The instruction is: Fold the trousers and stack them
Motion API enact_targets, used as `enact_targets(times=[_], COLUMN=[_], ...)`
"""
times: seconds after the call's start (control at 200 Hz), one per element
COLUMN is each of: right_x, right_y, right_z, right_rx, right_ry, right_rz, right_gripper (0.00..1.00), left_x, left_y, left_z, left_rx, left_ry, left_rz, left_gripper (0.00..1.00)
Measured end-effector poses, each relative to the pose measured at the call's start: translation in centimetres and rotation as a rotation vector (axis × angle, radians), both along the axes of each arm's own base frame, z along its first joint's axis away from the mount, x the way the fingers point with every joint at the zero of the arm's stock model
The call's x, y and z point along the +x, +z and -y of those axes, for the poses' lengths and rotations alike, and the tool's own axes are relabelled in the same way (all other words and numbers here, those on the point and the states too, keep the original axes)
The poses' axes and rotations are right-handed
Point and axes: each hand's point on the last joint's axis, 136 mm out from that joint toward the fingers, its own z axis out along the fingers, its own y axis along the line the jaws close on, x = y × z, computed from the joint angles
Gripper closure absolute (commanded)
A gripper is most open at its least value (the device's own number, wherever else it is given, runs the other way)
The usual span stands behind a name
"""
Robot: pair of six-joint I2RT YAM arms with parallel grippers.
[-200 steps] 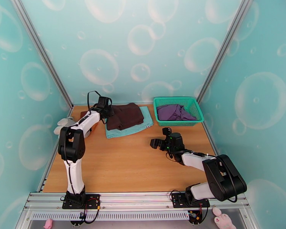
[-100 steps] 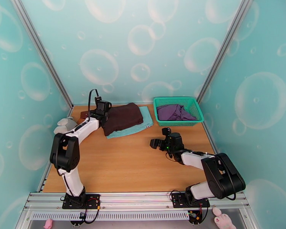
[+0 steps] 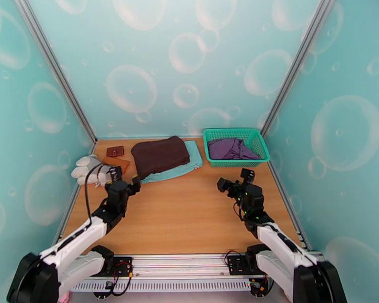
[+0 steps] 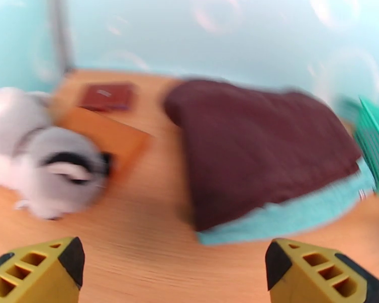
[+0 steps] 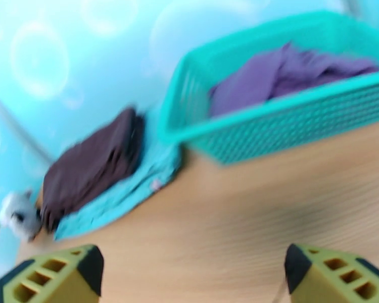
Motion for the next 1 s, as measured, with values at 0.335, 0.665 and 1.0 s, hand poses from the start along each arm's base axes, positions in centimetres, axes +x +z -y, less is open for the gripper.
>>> enact_targets(times=[0.335,0.665,1.0], right_x=[-4.6,0.6,3.0], right_y=[2.6,-7.0,-5.5], right_z=[8.1,7.3,8.2], right_rx=[-0.134,-0.306,-0.298], right_ry=[-0.407,-0.251,-0.185], right_rz=[0.250,-0.045,0.109], right_gripper=[0.01,0.01,0.01], left_x=[-3.4,2.4,4.9], left_y=[-4.0,-3.2,-2.6], left_z=[-6.9,-5.9,-5.5], left_rx=[0.052,0.062,0.093], left_ry=[0.166,0.042,0.016], left_rz=[0.124,0.189,0.241], left_gripper=[0.00,0.01,0.01])
